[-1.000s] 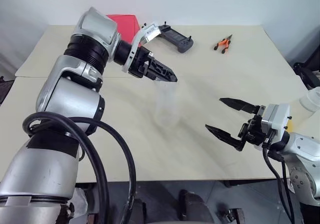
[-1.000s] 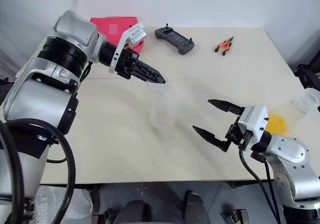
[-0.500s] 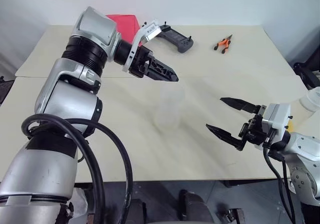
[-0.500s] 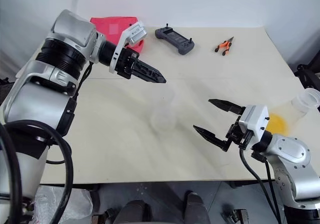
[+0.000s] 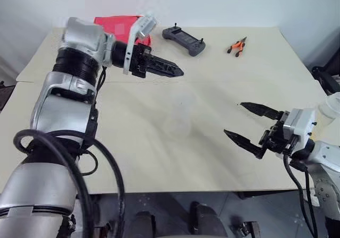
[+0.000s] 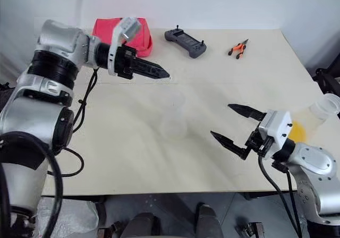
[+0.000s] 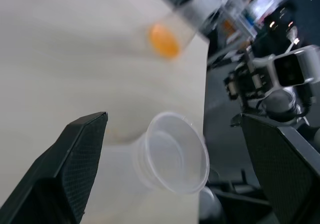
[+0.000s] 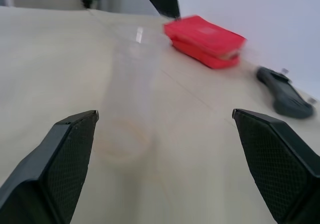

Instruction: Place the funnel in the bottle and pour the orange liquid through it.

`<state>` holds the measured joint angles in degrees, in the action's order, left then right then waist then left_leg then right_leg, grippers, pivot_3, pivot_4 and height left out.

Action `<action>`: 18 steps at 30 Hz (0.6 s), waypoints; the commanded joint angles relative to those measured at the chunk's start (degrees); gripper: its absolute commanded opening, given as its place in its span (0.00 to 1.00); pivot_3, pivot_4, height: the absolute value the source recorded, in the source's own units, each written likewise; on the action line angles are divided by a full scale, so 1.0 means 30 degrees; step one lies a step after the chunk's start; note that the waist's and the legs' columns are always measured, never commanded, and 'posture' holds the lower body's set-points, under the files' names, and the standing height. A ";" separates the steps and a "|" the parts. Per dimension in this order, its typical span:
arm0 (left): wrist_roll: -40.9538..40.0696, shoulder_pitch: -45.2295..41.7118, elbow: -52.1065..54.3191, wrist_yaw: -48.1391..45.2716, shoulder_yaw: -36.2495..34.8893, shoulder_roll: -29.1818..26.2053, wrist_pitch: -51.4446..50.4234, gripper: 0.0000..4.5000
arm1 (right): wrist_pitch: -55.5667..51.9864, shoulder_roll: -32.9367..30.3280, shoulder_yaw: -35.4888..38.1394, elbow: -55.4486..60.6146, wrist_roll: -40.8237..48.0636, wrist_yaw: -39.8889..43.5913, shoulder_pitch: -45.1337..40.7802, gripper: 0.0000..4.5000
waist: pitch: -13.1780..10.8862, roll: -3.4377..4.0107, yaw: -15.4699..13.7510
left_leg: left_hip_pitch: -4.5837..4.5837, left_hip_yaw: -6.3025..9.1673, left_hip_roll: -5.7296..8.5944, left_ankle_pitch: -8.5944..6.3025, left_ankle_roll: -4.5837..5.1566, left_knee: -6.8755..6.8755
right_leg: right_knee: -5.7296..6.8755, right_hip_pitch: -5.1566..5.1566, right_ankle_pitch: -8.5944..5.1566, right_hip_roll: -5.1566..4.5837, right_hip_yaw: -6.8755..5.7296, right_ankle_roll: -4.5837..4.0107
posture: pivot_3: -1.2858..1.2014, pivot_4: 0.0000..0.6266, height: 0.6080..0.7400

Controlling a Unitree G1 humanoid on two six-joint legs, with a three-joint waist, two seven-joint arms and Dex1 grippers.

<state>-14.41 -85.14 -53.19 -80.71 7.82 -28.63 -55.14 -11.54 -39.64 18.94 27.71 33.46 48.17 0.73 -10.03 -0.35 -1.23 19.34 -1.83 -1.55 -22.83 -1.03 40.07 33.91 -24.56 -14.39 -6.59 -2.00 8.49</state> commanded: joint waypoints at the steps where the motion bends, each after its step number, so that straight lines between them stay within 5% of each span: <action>1: -0.1306 0.1991 0.3083 0.1077 -0.2392 -0.0613 0.1926 0.99 | -0.0553 0.0360 0.1556 0.2159 0.0915 -0.1463 0.1032 1.00 | 0.0000 0.0001 -0.0013 | 0.0000 -0.0002 0.0001 0.0000 -0.0001 0.0007 | 0.0006 -0.0002 0.0000 -0.0002 0.0001 0.0001 | 0.52 0.24 1.00; 5: -0.2704 0.5928 0.7054 0.2954 -0.5654 -0.0802 0.5250 0.99 | -0.1206 0.0929 0.2825 0.3727 0.1522 -0.2992 0.2562 1.00 | 0.0001 0.0001 -0.0011 | 0.0000 -0.0008 -0.0006 0.0001 -0.0003 0.0029 | 0.0034 -0.0007 0.0000 -0.0004 0.0000 0.0000 | 0.52 0.24 1.00; 18: -0.4880 1.5803 1.3357 -0.0753 -0.6801 -0.1705 1.2369 0.99 | -0.1965 0.3463 0.4067 0.5977 0.1683 -0.6604 0.6610 1.00 | 0.0012 0.0018 -0.0094 | -0.0025 -0.0032 -0.0009 0.0001 -0.0002 0.0072 | 0.0048 0.0020 0.0006 -0.0003 0.0005 0.0008 | 0.52 0.24 1.00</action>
<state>-27.09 -38.59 -15.70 -81.96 -11.59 -32.93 -19.88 -17.62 -30.23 29.32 42.62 38.33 30.42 19.30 -9.99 -0.30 -1.51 19.24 -1.92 -1.58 -22.83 -1.03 40.29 34.07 -24.48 -14.38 -6.60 -1.99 8.52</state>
